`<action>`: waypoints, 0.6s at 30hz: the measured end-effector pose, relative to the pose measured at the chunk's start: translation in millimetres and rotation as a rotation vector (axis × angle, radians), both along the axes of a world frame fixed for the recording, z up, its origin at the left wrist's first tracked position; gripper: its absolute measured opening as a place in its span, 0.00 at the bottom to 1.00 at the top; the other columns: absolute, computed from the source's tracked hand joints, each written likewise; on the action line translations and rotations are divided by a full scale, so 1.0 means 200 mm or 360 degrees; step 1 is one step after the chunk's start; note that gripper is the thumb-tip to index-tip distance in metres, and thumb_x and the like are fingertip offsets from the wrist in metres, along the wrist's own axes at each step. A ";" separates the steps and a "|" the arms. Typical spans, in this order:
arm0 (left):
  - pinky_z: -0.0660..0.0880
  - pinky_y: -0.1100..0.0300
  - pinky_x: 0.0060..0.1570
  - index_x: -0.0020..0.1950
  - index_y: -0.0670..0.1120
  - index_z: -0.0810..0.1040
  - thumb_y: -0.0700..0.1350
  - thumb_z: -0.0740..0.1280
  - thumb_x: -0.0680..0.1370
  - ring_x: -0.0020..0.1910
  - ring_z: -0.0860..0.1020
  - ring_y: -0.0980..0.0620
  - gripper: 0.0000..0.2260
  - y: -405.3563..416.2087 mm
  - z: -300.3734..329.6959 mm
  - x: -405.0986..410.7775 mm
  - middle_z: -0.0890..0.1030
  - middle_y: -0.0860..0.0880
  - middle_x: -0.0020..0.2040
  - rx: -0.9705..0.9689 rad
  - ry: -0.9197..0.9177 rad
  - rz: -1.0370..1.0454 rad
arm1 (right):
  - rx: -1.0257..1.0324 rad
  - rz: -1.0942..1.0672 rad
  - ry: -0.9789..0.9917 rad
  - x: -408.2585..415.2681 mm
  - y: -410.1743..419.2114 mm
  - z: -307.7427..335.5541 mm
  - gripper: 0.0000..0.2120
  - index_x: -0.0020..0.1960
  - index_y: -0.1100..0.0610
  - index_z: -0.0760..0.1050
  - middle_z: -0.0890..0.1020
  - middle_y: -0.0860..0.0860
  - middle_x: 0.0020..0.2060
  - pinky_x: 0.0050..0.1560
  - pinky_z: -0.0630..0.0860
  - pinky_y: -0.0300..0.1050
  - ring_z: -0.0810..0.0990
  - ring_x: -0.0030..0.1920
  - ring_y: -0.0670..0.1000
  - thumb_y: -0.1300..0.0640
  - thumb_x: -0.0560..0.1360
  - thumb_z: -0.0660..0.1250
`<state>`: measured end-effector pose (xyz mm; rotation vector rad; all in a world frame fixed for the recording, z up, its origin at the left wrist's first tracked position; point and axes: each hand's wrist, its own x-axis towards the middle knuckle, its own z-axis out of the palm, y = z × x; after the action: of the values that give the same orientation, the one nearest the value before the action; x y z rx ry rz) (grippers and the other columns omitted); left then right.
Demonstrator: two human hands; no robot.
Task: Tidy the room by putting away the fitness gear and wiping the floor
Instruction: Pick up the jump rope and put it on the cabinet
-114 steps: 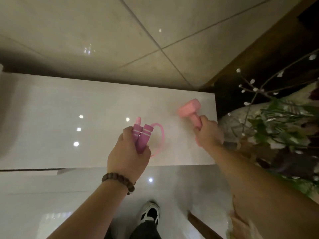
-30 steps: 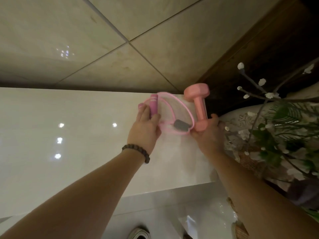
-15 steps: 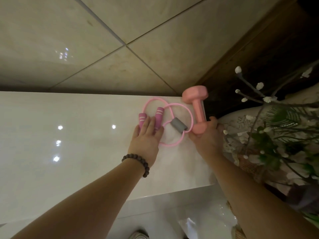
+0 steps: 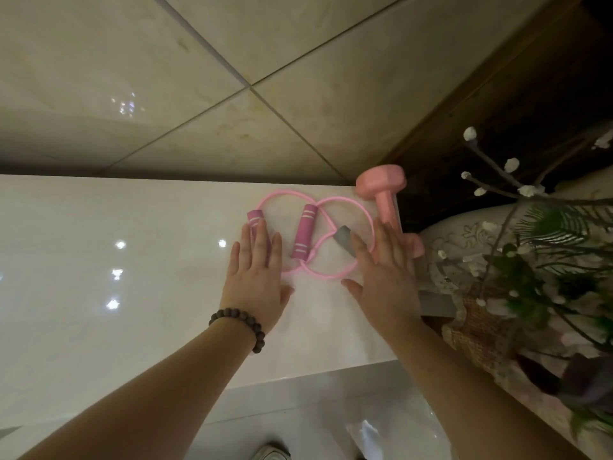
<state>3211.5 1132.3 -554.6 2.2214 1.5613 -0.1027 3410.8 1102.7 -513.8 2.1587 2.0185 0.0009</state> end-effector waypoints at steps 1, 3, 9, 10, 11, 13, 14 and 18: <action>0.39 0.49 0.74 0.78 0.43 0.40 0.56 0.55 0.81 0.76 0.35 0.40 0.35 0.00 -0.01 -0.01 0.34 0.39 0.76 -0.0001 -0.0044 0.0002 | -0.0022 0.0009 -0.0050 0.01 0.00 -0.02 0.37 0.75 0.48 0.61 0.61 0.59 0.74 0.71 0.58 0.60 0.58 0.74 0.61 0.48 0.70 0.72; 0.38 0.53 0.73 0.79 0.42 0.45 0.52 0.56 0.82 0.77 0.37 0.42 0.31 0.01 -0.02 -0.04 0.36 0.40 0.77 0.0007 -0.0161 0.0009 | 0.0000 0.0032 -0.0159 0.04 0.04 -0.04 0.29 0.70 0.49 0.69 0.71 0.59 0.67 0.71 0.56 0.62 0.65 0.71 0.60 0.51 0.70 0.72; 0.41 0.58 0.73 0.78 0.41 0.52 0.44 0.56 0.83 0.77 0.40 0.44 0.25 0.06 -0.06 -0.03 0.41 0.43 0.79 0.0002 -0.0401 0.0057 | 0.0249 0.0151 0.0040 0.07 0.19 -0.03 0.12 0.41 0.61 0.81 0.80 0.57 0.40 0.42 0.77 0.49 0.80 0.42 0.60 0.66 0.60 0.79; 0.43 0.57 0.73 0.78 0.40 0.54 0.43 0.57 0.83 0.78 0.41 0.44 0.25 0.07 -0.06 -0.02 0.42 0.43 0.79 0.0001 -0.0439 0.0085 | 0.0273 0.0177 0.0084 0.07 0.21 -0.03 0.13 0.41 0.63 0.80 0.80 0.57 0.41 0.40 0.77 0.47 0.80 0.41 0.59 0.68 0.59 0.78; 0.45 0.56 0.74 0.78 0.40 0.55 0.43 0.58 0.82 0.78 0.42 0.44 0.25 0.08 -0.06 -0.02 0.43 0.43 0.79 -0.0003 -0.0467 0.0109 | 0.0311 0.0191 0.0132 0.07 0.22 -0.03 0.12 0.42 0.64 0.80 0.80 0.58 0.42 0.39 0.77 0.47 0.81 0.42 0.59 0.70 0.60 0.77; 0.47 0.54 0.75 0.78 0.42 0.55 0.44 0.58 0.82 0.78 0.42 0.44 0.25 0.08 -0.05 -0.01 0.43 0.43 0.79 -0.0024 -0.0479 0.0137 | 0.0378 0.0124 0.0284 0.08 0.24 -0.01 0.11 0.46 0.66 0.80 0.81 0.59 0.46 0.42 0.77 0.49 0.80 0.46 0.61 0.72 0.64 0.73; 0.47 0.53 0.75 0.78 0.43 0.54 0.45 0.58 0.82 0.78 0.41 0.44 0.26 0.08 -0.05 -0.01 0.41 0.44 0.79 -0.0039 -0.0459 0.0140 | 0.0329 0.0039 0.0319 0.07 0.25 0.00 0.11 0.49 0.66 0.80 0.80 0.59 0.49 0.46 0.77 0.52 0.79 0.51 0.62 0.72 0.67 0.71; 0.50 0.52 0.76 0.79 0.46 0.51 0.46 0.58 0.82 0.78 0.42 0.42 0.27 0.08 -0.06 0.00 0.38 0.43 0.78 -0.0077 -0.0419 0.0107 | -0.0205 -0.0017 0.0011 0.12 0.28 0.02 0.15 0.62 0.58 0.75 0.74 0.52 0.64 0.71 0.59 0.50 0.66 0.68 0.54 0.59 0.76 0.63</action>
<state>3211.4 1148.2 -566.8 2.0478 1.4701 0.1636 3434.1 1159.2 -509.8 2.0932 1.9534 -0.1340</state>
